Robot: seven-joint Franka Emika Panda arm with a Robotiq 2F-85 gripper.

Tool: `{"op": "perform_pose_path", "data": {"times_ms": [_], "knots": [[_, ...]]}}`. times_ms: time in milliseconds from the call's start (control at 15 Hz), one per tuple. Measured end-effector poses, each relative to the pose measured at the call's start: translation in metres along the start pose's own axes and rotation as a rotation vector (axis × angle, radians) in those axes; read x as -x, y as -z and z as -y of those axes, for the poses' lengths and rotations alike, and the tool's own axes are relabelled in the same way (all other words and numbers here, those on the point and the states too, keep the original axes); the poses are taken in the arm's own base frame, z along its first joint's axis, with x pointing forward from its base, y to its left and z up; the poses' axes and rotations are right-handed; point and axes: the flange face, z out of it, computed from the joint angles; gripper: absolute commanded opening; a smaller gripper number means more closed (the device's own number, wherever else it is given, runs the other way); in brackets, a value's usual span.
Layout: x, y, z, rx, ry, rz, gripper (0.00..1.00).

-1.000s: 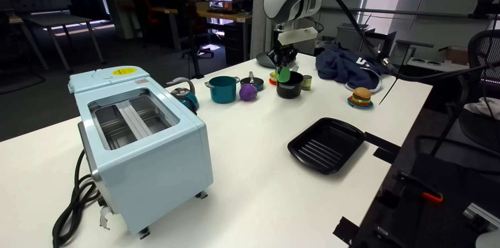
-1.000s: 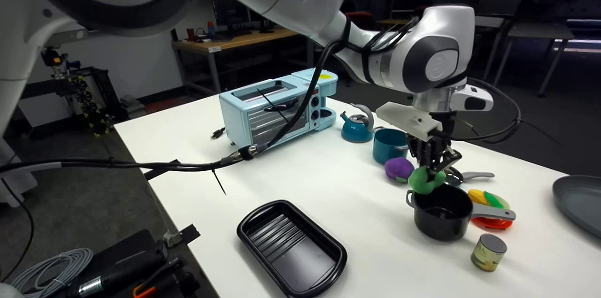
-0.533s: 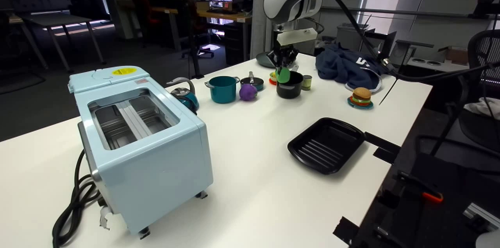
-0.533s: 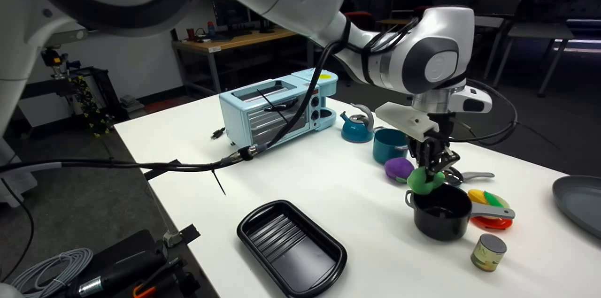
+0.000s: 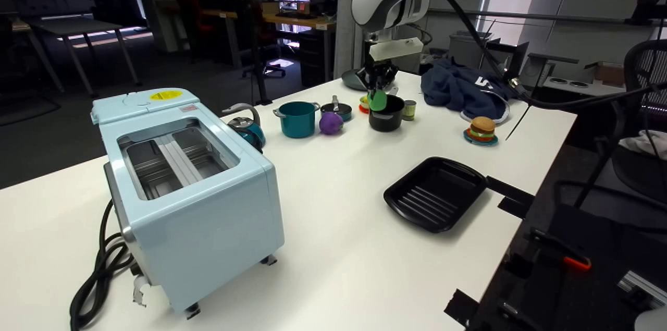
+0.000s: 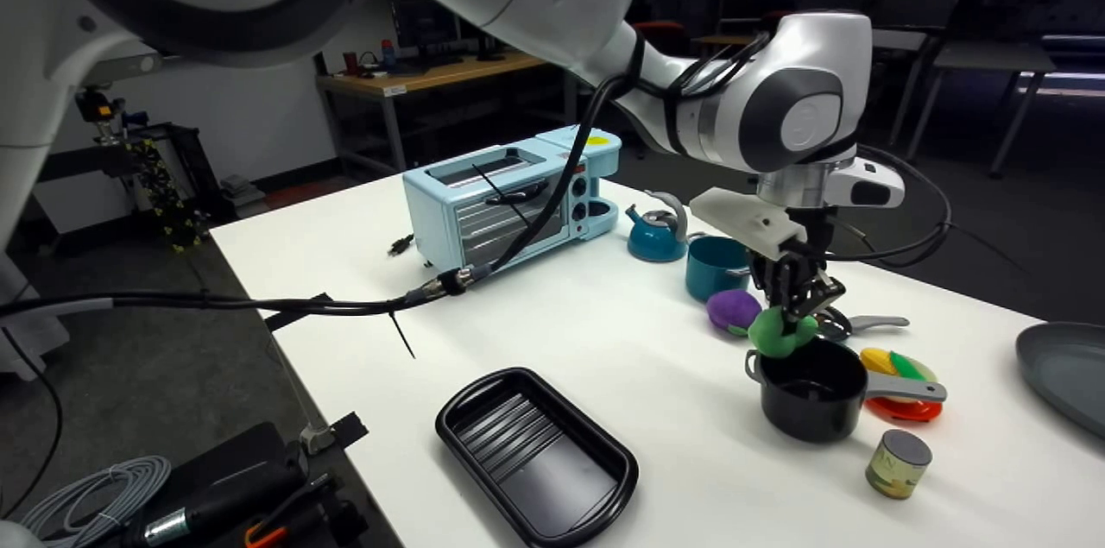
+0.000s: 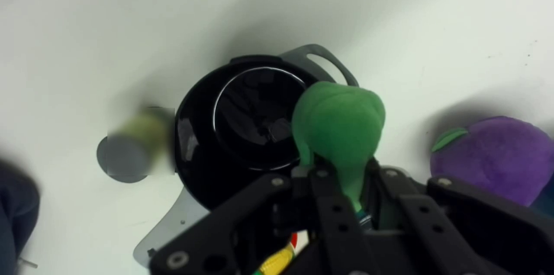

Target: Put the green object in the pot

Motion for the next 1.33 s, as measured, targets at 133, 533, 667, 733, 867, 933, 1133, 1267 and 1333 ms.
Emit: {"op": "perform_pose_path", "data": {"times_ms": [133, 533, 667, 733, 867, 933, 1133, 1267, 1333], "knots": [[0.0, 0.0, 0.0, 0.0, 0.005, 0.0, 0.04], [-0.004, -0.002, -0.026, 0.004, -0.028, 0.001, 0.5], [-0.006, -0.003, -0.04, 0.002, -0.051, 0.004, 0.63], [-0.006, -0.003, -0.045, 0.0, -0.06, 0.004, 0.72], [-0.007, -0.004, -0.051, 0.0, -0.069, 0.005, 0.88], [-0.007, -0.004, -0.051, 0.0, -0.069, 0.005, 0.94], [-0.009, 0.002, -0.049, -0.005, -0.066, -0.01, 1.0], [-0.012, 0.012, -0.045, -0.011, -0.061, -0.038, 1.0], [-0.014, 0.019, -0.044, -0.014, -0.058, -0.052, 1.0]]}}
